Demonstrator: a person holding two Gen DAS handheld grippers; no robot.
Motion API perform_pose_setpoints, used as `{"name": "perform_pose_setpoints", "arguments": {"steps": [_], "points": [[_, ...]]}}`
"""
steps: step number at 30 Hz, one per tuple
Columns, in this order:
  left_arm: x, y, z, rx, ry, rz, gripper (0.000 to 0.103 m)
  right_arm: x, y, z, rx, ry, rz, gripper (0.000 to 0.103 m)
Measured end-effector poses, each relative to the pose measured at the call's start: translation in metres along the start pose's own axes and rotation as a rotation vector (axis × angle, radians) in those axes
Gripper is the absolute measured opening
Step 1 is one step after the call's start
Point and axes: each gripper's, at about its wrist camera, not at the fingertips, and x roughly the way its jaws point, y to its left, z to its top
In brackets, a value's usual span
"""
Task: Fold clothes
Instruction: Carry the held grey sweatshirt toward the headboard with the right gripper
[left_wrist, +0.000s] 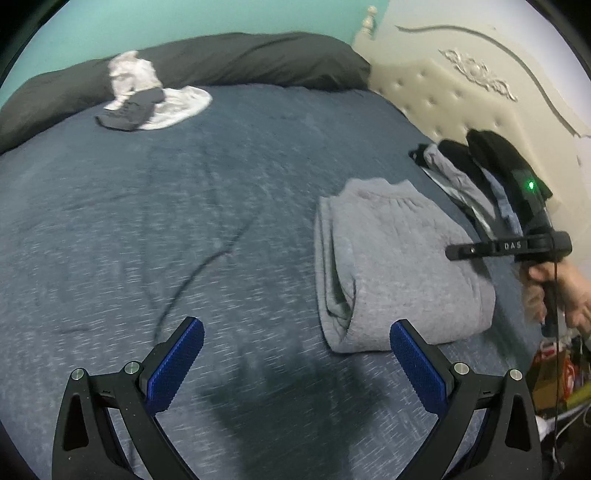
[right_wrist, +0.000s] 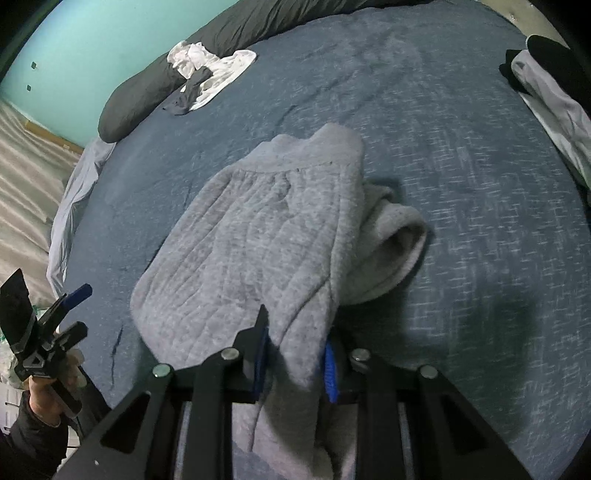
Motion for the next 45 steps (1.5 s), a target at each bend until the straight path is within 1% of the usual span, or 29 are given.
{"name": "perform_pose_setpoints", "arguments": {"steps": [5, 8, 14, 19, 22, 26, 32, 36, 45], "points": [[0.028, -0.006, 0.012, -0.030, 0.026, -0.038, 0.103, -0.001, 0.004, 0.002, -0.048, -0.006, 0.000, 0.024], [0.045, -0.007, 0.020, -0.048, 0.051, -0.053, 0.103, 0.003, 0.008, 0.002, -0.069, 0.006, 0.001, 0.024], [0.071, -0.011, 0.031, -0.041, 0.093, -0.050, 0.103, 0.006, 0.000, 0.000, -0.028, 0.010, 0.040, 0.024], [0.082, -0.012, 0.033, -0.036, 0.105, -0.072, 0.103, 0.010, 0.004, 0.001, -0.019, 0.013, 0.049, 0.025], [0.088, -0.013, 0.033, -0.033, 0.105, -0.061, 0.103, 0.012, 0.004, 0.005, -0.017, 0.011, 0.050, 0.025], [0.096, -0.016, 0.032, -0.024, 0.113, -0.070, 0.103, 0.013, 0.003, 0.004, -0.020, 0.007, 0.050, 0.025], [0.112, -0.020, 0.031, -0.010, 0.136, -0.104, 0.103, 0.014, -0.002, 0.000, -0.013, 0.001, 0.061, 0.026], [0.123, -0.021, 0.030, -0.001, 0.160, -0.102, 0.103, 0.014, -0.002, -0.002, -0.012, -0.003, 0.067, 0.027], [0.132, -0.022, 0.028, 0.018, 0.149, -0.100, 0.103, 0.017, -0.002, -0.001, -0.019, -0.006, 0.068, 0.027]]}}
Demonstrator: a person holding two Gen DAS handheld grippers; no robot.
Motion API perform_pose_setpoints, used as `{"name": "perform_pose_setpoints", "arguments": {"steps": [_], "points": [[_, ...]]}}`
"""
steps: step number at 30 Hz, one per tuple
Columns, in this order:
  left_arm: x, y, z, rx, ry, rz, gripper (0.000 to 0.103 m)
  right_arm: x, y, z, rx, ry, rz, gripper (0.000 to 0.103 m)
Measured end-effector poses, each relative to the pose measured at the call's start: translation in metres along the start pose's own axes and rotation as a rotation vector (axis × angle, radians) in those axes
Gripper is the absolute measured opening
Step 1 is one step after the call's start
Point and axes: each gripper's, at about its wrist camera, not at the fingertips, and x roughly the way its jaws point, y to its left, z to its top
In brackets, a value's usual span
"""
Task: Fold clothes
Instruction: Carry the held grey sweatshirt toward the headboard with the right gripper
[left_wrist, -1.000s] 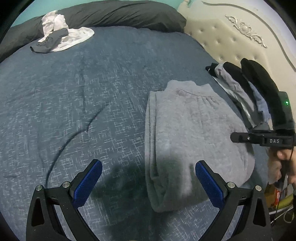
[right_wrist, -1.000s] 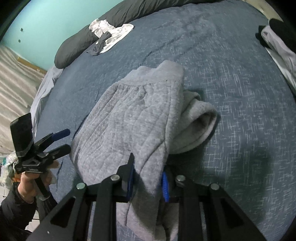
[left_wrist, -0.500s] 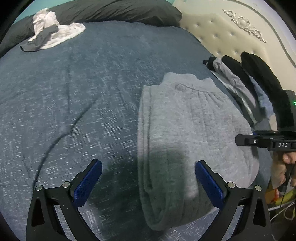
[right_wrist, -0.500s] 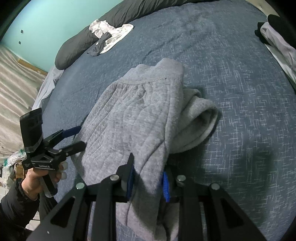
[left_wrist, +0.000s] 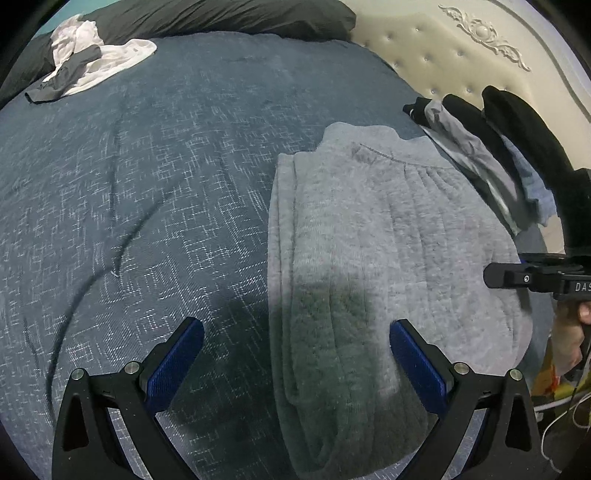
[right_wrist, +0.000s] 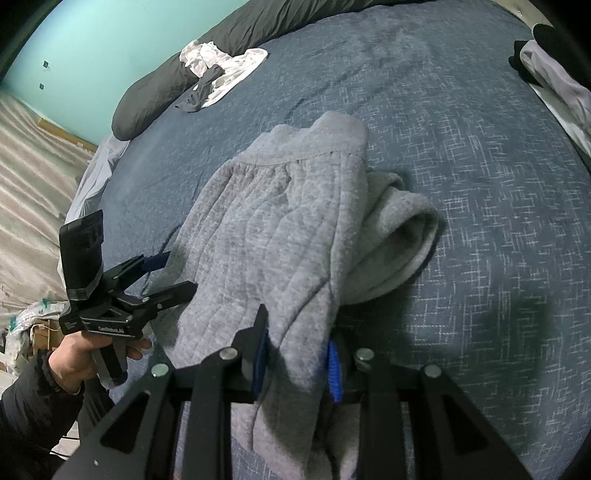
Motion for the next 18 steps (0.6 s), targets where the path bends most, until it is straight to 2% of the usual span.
{"name": "perform_pose_setpoints", "arguments": {"steps": [4, 12, 18], "points": [[0.005, -0.002, 0.002, 0.012, 0.003, -0.012, 0.103, 0.001, -0.001, 0.000, 0.004, 0.003, 0.002, 0.028], [0.014, 0.007, 0.003, -0.033, 0.051, -0.087, 0.103, 0.004, -0.001, 0.000, 0.004, 0.004, 0.002, 0.029], [0.022, 0.007, 0.002, -0.031, 0.065, -0.102, 0.103, 0.007, -0.006, -0.001, 0.018, 0.007, 0.009, 0.031]]}}
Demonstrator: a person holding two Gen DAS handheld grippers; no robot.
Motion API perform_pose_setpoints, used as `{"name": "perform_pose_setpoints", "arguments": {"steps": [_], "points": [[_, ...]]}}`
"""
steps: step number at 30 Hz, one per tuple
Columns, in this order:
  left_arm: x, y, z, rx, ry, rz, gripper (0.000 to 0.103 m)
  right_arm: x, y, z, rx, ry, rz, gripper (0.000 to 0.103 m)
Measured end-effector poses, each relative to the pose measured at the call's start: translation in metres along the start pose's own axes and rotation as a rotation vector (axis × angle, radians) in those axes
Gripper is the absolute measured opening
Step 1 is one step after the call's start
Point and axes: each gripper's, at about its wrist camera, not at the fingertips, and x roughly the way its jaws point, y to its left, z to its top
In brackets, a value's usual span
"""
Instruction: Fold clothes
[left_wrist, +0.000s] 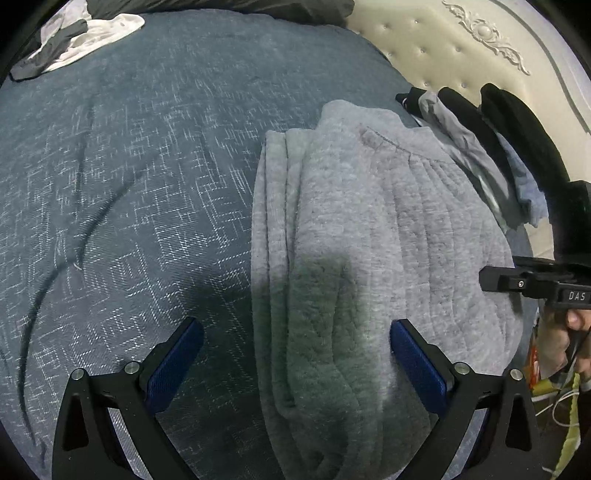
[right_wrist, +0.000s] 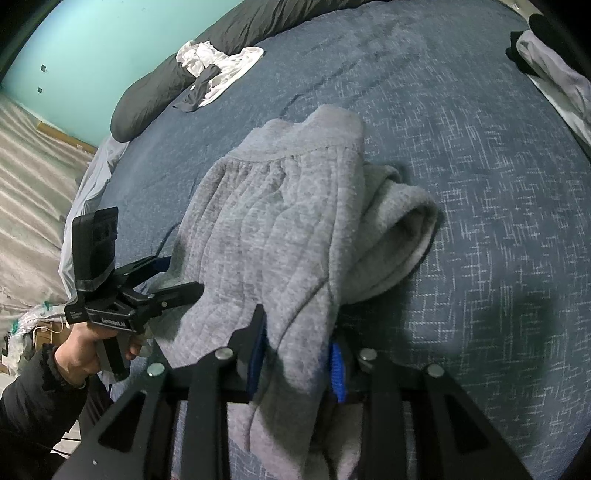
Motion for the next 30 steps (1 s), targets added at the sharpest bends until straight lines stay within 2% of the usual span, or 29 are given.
{"name": "perform_pose_setpoints", "arguments": {"steps": [1, 3, 5, 12, 16, 21, 25, 30], "points": [[0.001, 0.001, 0.000, -0.001, -0.002, -0.003, 0.103, 0.001, -0.001, 0.000, 0.009, 0.002, -0.001, 0.033], [0.001, 0.001, -0.001, -0.004, -0.006, -0.006, 0.103, 0.002, -0.006, -0.001, 0.034, 0.008, -0.010, 0.045], [0.003, 0.002, -0.002, -0.007, -0.004, -0.010, 0.103, 0.004, -0.012, -0.002, 0.070, 0.019, -0.020, 0.063], [0.000, 0.001, -0.005, -0.007, 0.001, -0.011, 0.103, 0.021, -0.021, -0.004, 0.134, 0.054, 0.057, 0.068], [0.001, 0.002, -0.006, -0.008, 0.004, -0.010, 0.103, 0.032, -0.027, -0.003, 0.166, 0.067, 0.075, 0.076], [0.005, -0.005, -0.002, -0.007, 0.004, -0.009, 0.103, 0.034, -0.026, -0.005, 0.164, 0.041, 0.099, 0.074], [0.007, -0.004, -0.003, -0.015, 0.004, -0.018, 0.103, 0.033, -0.023, -0.006, 0.156, 0.023, 0.138, 0.054], [0.008, -0.002, -0.003, -0.013, 0.018, -0.026, 0.103, 0.031, -0.021, -0.001, 0.140, 0.031, 0.114, 0.053]]}}
